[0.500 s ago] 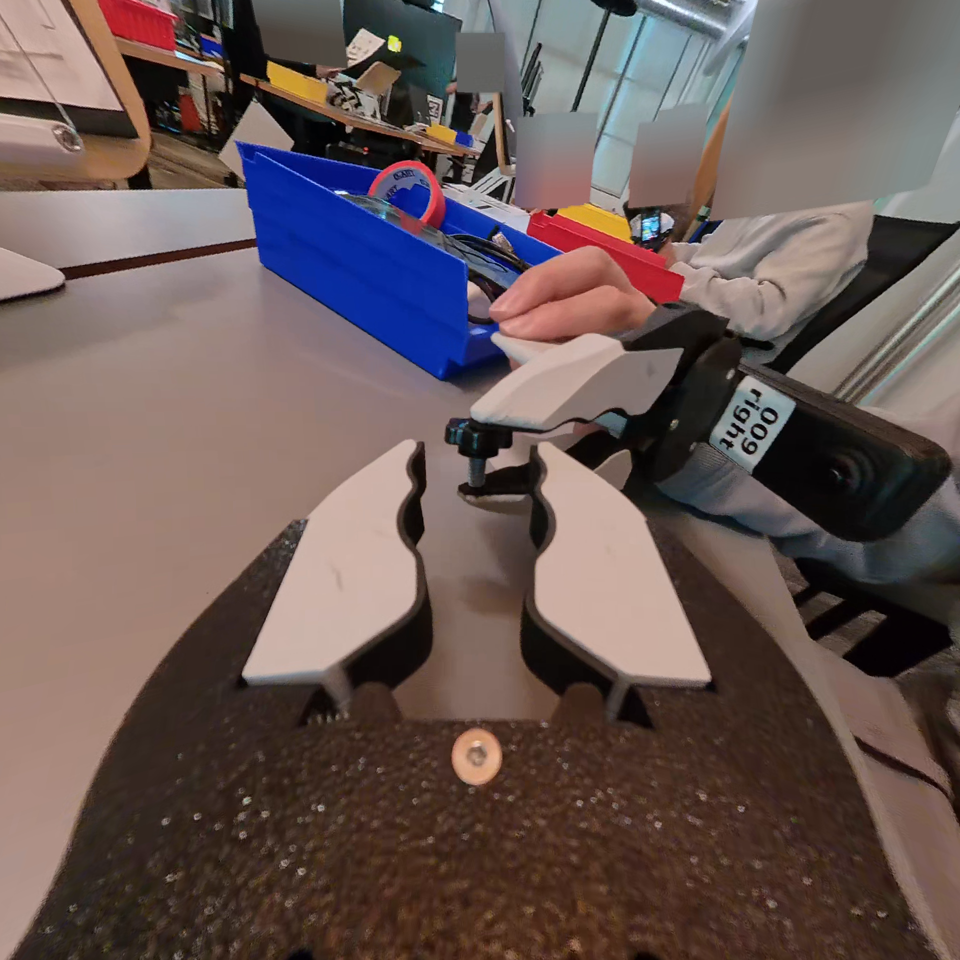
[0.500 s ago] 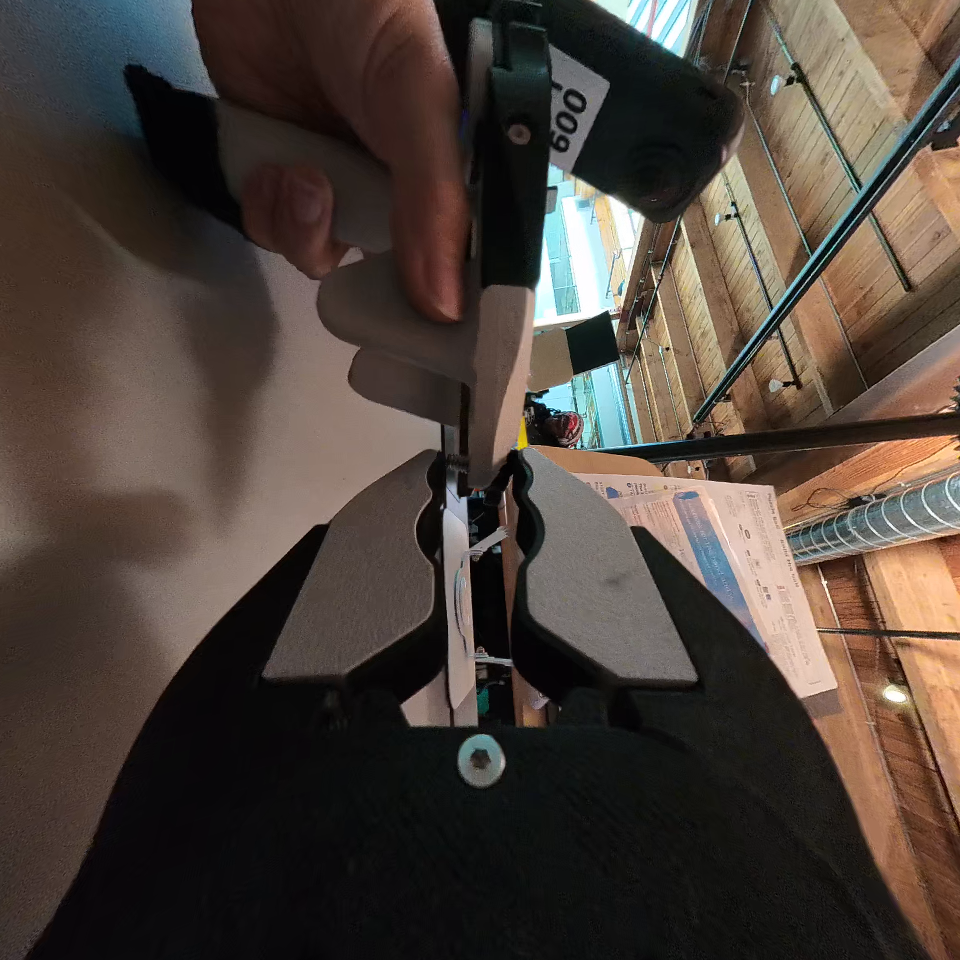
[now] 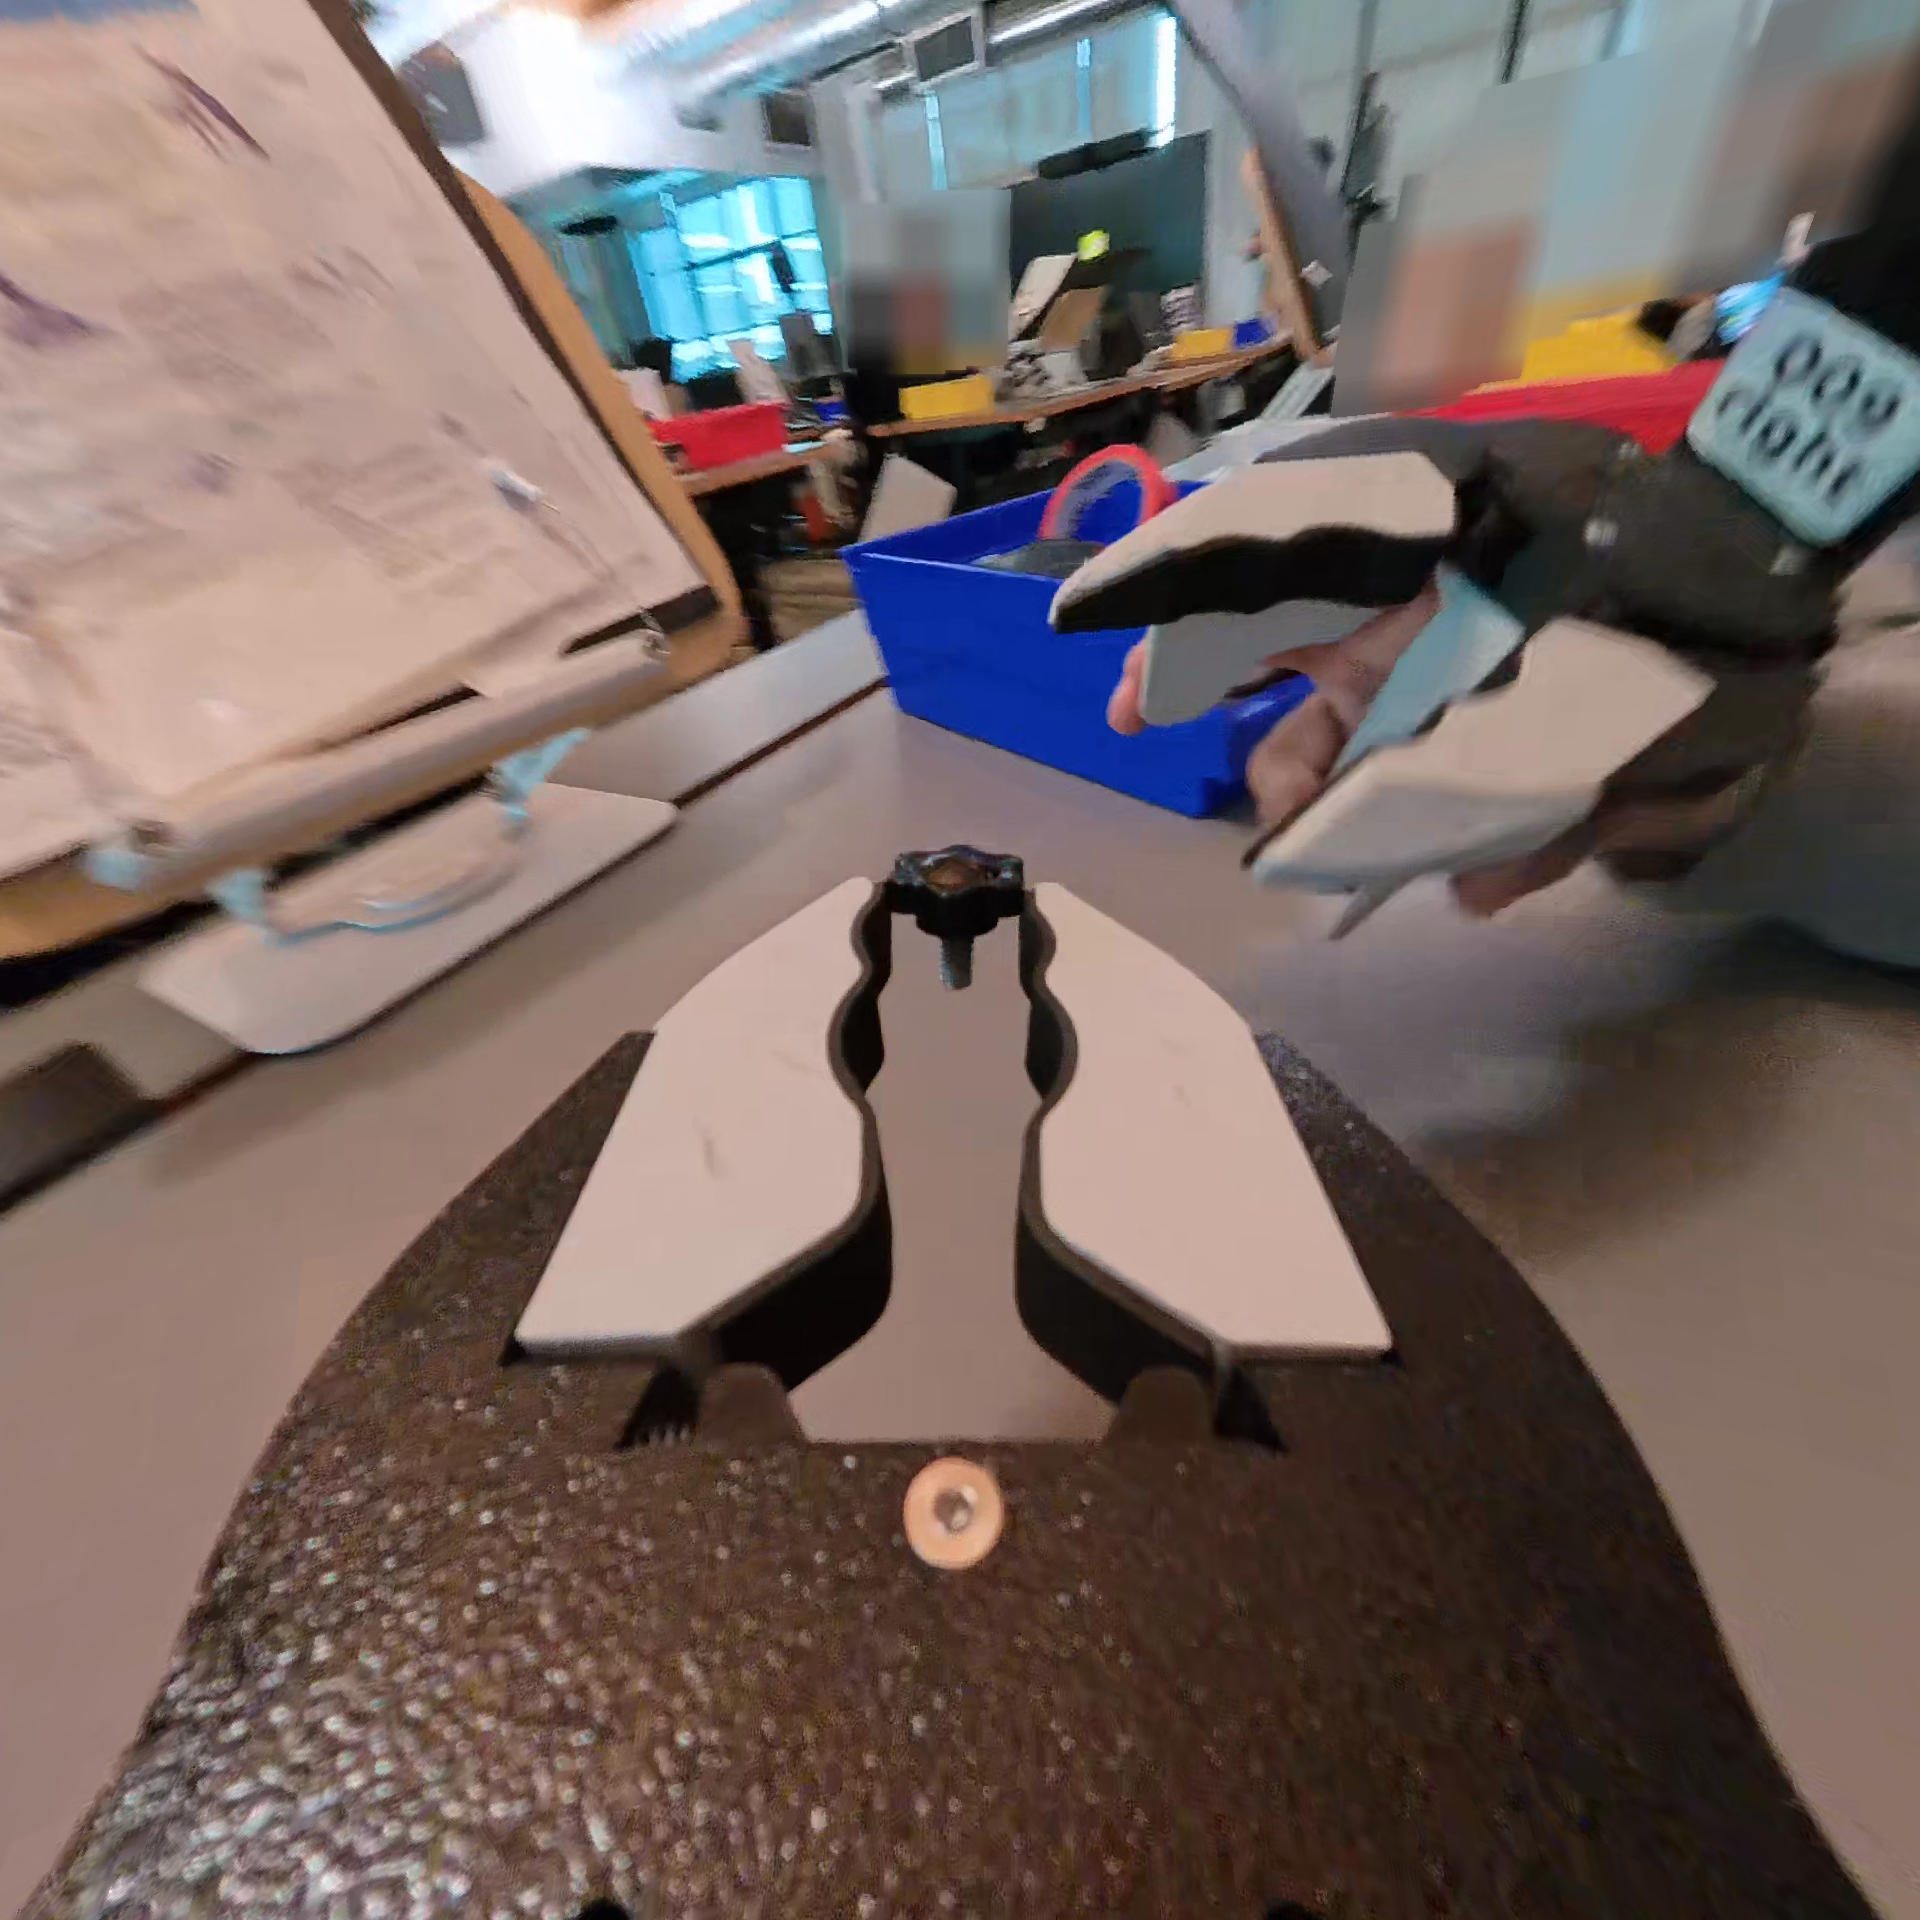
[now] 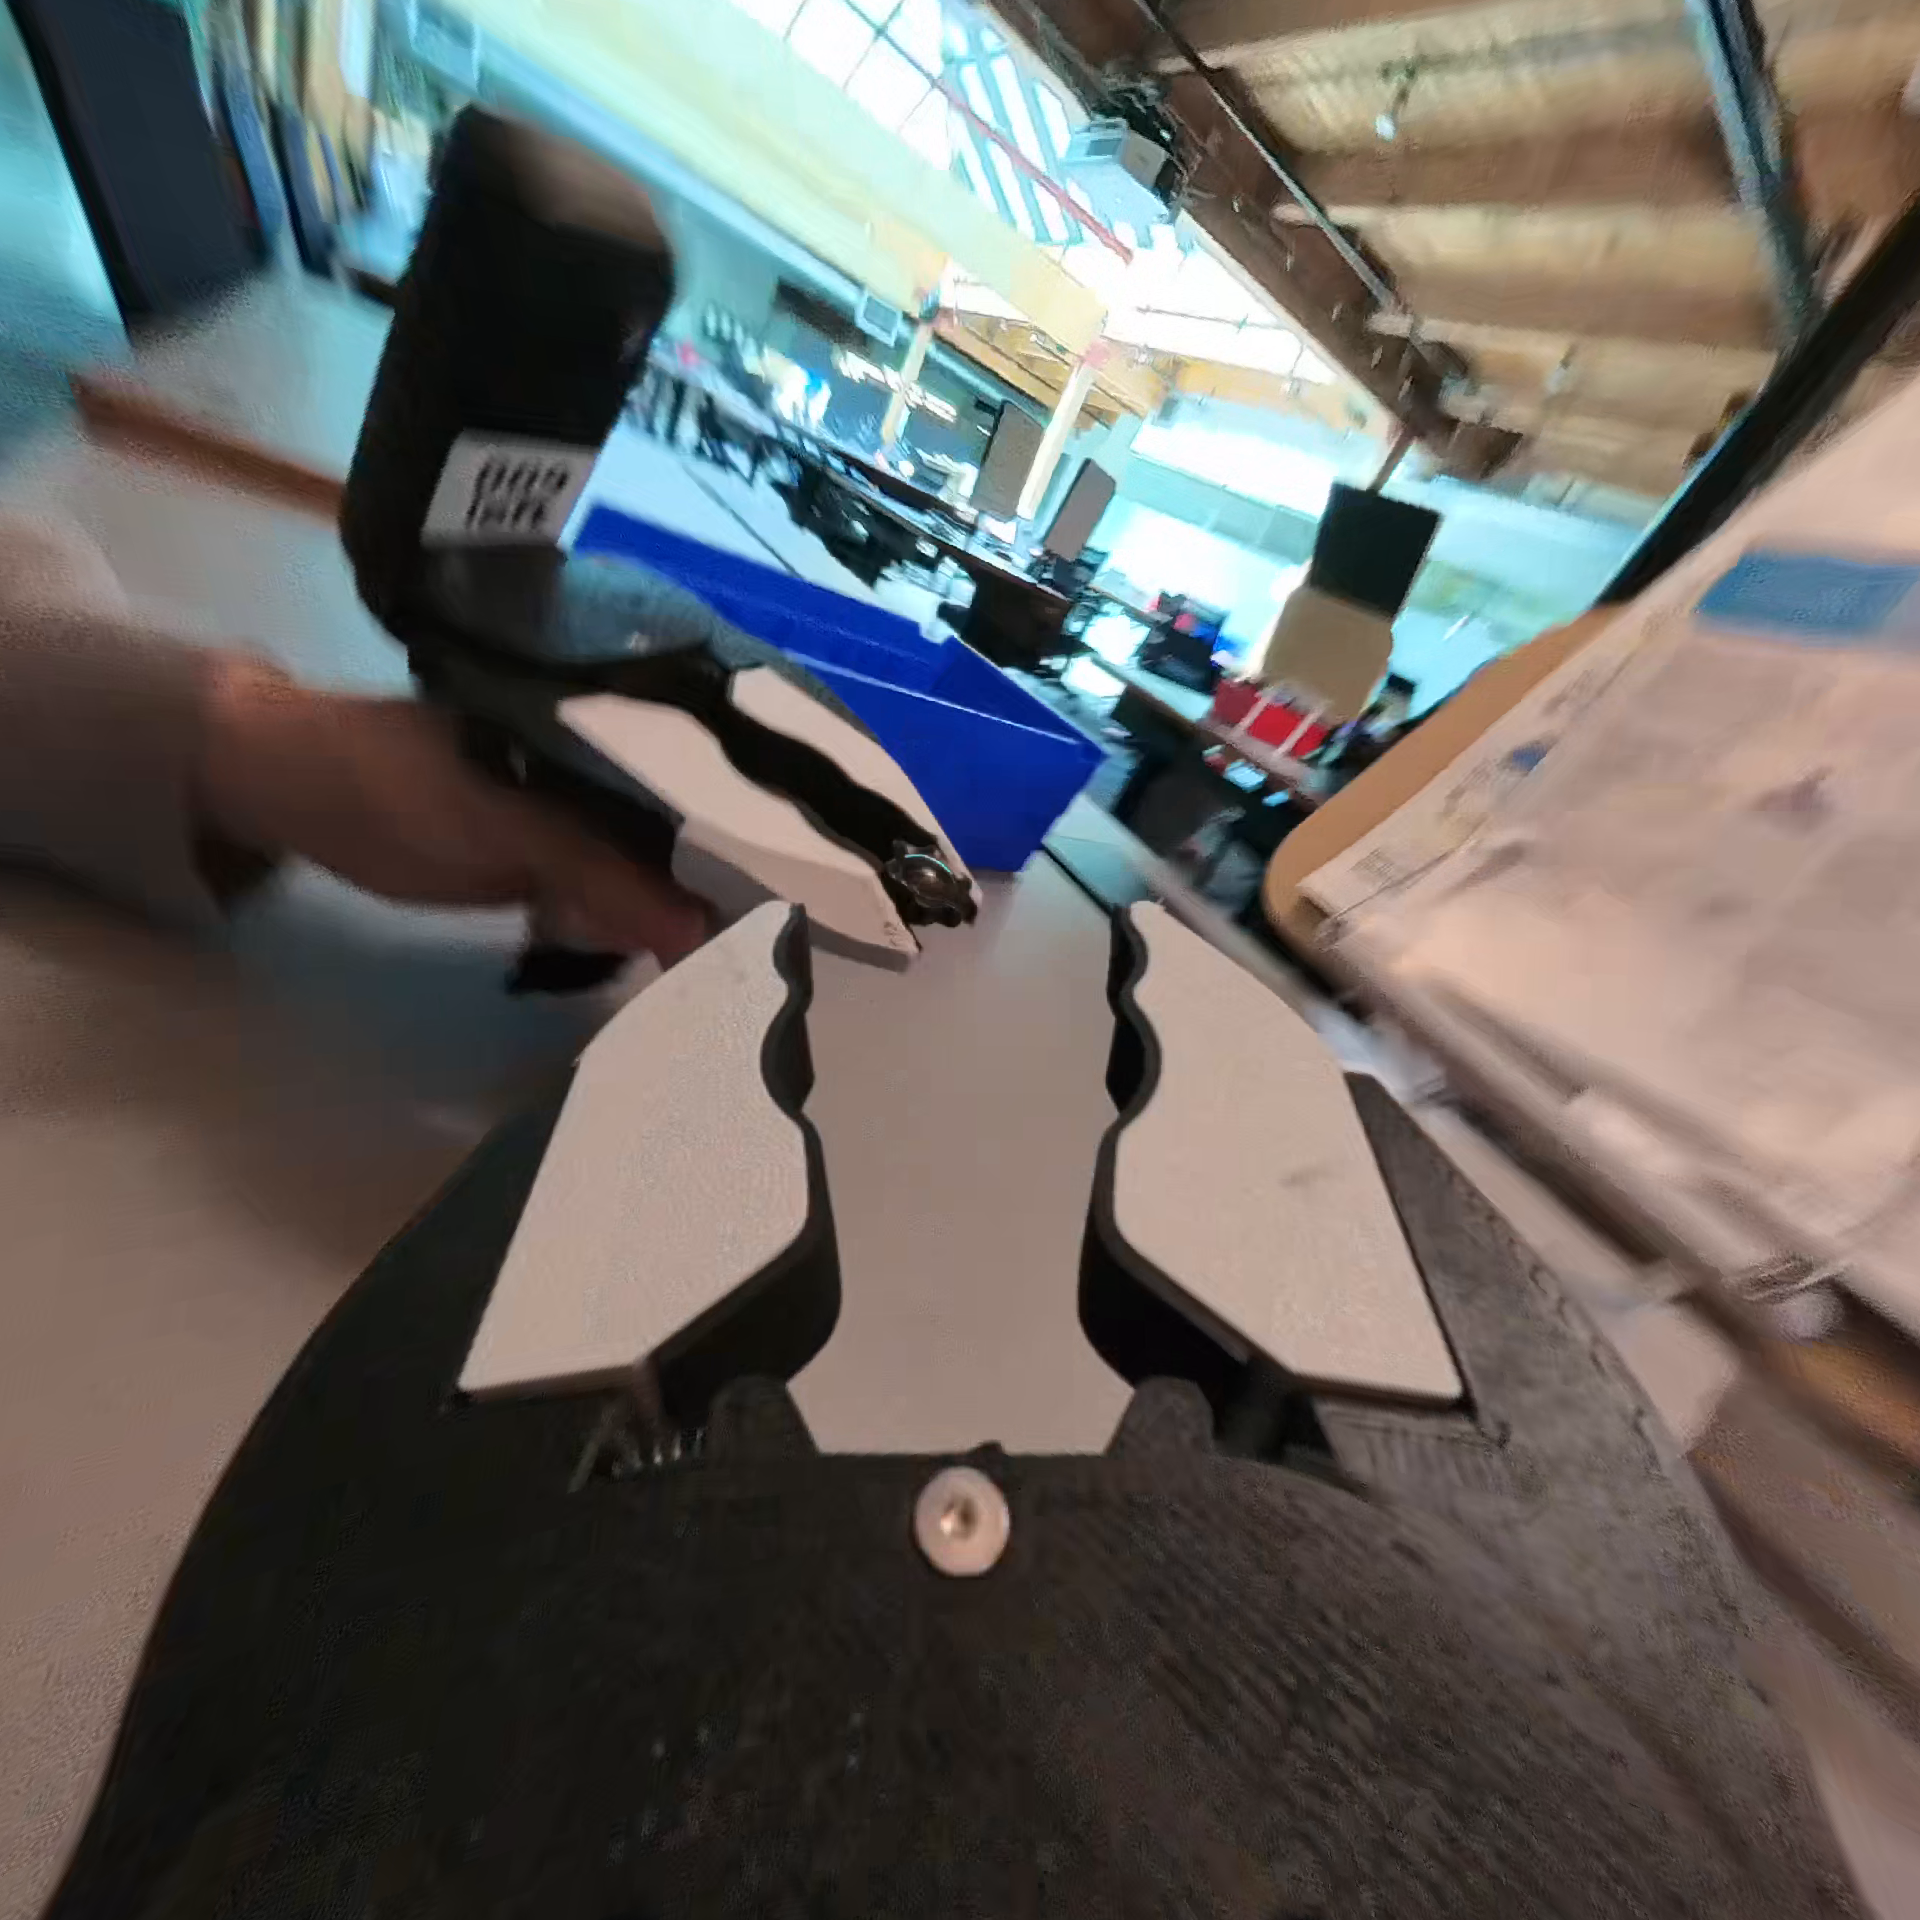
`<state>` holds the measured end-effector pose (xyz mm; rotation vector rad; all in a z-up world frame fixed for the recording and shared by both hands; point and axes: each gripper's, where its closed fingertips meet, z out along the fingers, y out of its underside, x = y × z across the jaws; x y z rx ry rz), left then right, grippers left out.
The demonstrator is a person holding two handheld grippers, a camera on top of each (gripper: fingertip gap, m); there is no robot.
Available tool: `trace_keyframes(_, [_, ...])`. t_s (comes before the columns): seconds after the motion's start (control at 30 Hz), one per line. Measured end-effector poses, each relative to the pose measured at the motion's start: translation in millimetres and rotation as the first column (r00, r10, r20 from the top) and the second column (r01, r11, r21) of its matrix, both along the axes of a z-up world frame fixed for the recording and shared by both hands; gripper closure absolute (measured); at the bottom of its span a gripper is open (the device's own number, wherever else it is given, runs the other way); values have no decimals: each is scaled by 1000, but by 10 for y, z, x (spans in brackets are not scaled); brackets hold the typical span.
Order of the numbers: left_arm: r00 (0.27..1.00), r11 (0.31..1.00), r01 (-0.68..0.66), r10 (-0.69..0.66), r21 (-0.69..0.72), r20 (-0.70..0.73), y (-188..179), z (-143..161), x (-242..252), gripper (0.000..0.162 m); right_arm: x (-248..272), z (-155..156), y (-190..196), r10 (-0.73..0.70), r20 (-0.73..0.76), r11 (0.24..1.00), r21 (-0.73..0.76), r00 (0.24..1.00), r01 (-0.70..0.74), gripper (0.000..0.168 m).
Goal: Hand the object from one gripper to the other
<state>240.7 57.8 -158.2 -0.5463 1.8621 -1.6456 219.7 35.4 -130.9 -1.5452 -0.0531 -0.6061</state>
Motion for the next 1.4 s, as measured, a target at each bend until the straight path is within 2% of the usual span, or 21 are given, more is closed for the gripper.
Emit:
trace_keyframes(0.13, [975, 977, -127, 92, 168, 202, -4, 10, 5, 139, 39, -93, 73, 107, -378, 990, 125, 920, -64, 113])
trace_keyframes(0.2, [950, 954, -159, 78, 253, 304, -77, 6, -45, 139, 6, -172, 138, 158, -493, 983, 158, 856, -91, 121])
trace_keyframes(0.27, [919, 923, -192, 50, 335, 390, -146, -12, -90, 139, -6, -248, 183, 163, -541, 984, 154, 825, -93, 119])
trace_keyframes(0.4, [883, 869, -242, 12, 432, 469, -204, -69, -115, 139, -37, -315, 218, 132, -505, 990, 103, 853, -93, 130])
trace_keyframes(0.5, [879, 861, -248, 8, 443, 477, -206, -80, -115, 139, -17, -312, 210, 95, -463, 995, 80, 881, -65, 144])
trace_keyframes(0.6, [885, 860, -246, 12, 447, 465, -203, -102, -106, 139, -2, -338, 209, 61, -425, 998, 24, 903, -56, 144])
trace_keyframes(0.7, [914, 876, -184, -14, 445, 406, -223, -157, -121, 137, -27, -354, 180, 87, -374, 994, -31, 923, -106, 144])
trace_keyframes(0.9, [933, 899, -134, -29, 418, 360, -192, -130, -135, 151, -31, -251, 62, 151, -328, 987, 1, 933, -159, 144])
trace_keyframes(1.0, [934, 898, -117, -47, 425, 355, -229, -148, -162, 151, -87, -263, 87, 195, -356, 979, 17, 914, -202, 144])
trace_keyframes(1.13, [928, 883, -121, -61, 453, 368, -248, -168, -177, 157, -95, -289, 107, 172, -327, 982, -14, 929, -187, 144])
trace_keyframes(1.3, [938, 885, -143, -22, 443, 346, -230, -140, -148, 157, -54, -261, 90, 141, -320, 990, 16, 937, -143, 143])
trace_keyframes(1.4, [922, 855, -236, 48, 461, 383, -127, -130, -62, 157, 88, -285, 62, 43, -345, 999, 12, 938, -41, 127])
